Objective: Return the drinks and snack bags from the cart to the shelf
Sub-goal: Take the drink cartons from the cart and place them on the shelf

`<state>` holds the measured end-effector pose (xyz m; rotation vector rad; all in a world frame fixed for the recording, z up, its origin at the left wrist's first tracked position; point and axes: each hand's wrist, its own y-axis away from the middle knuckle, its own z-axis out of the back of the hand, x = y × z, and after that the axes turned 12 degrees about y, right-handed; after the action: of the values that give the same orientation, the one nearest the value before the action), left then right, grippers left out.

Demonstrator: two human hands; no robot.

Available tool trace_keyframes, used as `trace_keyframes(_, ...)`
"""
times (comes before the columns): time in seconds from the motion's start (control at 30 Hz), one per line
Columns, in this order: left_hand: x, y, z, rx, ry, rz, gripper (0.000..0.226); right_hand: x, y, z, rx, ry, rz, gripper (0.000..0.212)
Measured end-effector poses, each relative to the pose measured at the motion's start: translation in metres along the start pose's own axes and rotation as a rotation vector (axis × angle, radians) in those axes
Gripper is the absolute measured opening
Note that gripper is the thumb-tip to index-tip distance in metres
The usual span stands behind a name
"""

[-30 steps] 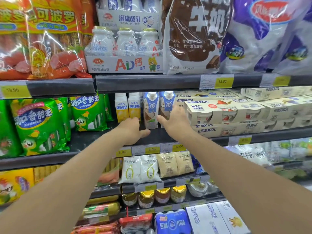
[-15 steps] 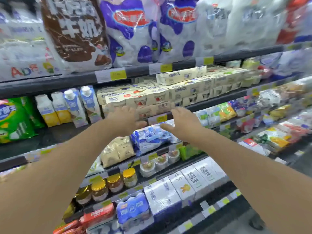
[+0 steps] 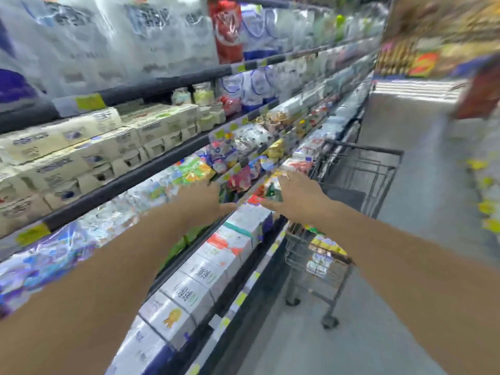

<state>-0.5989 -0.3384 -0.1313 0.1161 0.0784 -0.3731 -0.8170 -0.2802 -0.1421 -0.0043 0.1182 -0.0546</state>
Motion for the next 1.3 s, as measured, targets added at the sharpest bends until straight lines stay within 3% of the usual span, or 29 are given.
trace_keyframes(0.1,-0.048,-0.052,-0.011,0.031,-0.016,-0.119,0.097,-0.054,-0.008,-0.024,0.014,-0.003,-0.102,0.094)
trace_keyframes(0.37,-0.16,-0.199,-0.044,0.133,0.014,-0.374,0.088,-0.176,-0.058,-0.071,0.123,0.019,-0.37,0.093)
trace_keyframes(0.7,-0.254,-0.352,-0.087,0.266,0.01,-0.629,0.086,-0.266,-0.12,-0.127,0.248,-0.044,-0.623,0.085)
trace_keyframes(0.97,-0.32,-0.42,-0.152,0.41,0.015,-0.622,0.085,-0.324,-0.161,-0.192,0.339,-0.157,-0.644,0.071)
trace_keyframes(1.3,-0.341,-0.498,-0.279,0.567,-0.068,-0.452,0.08,-0.366,-0.246,-0.339,0.518,-0.203,-0.456,0.077)
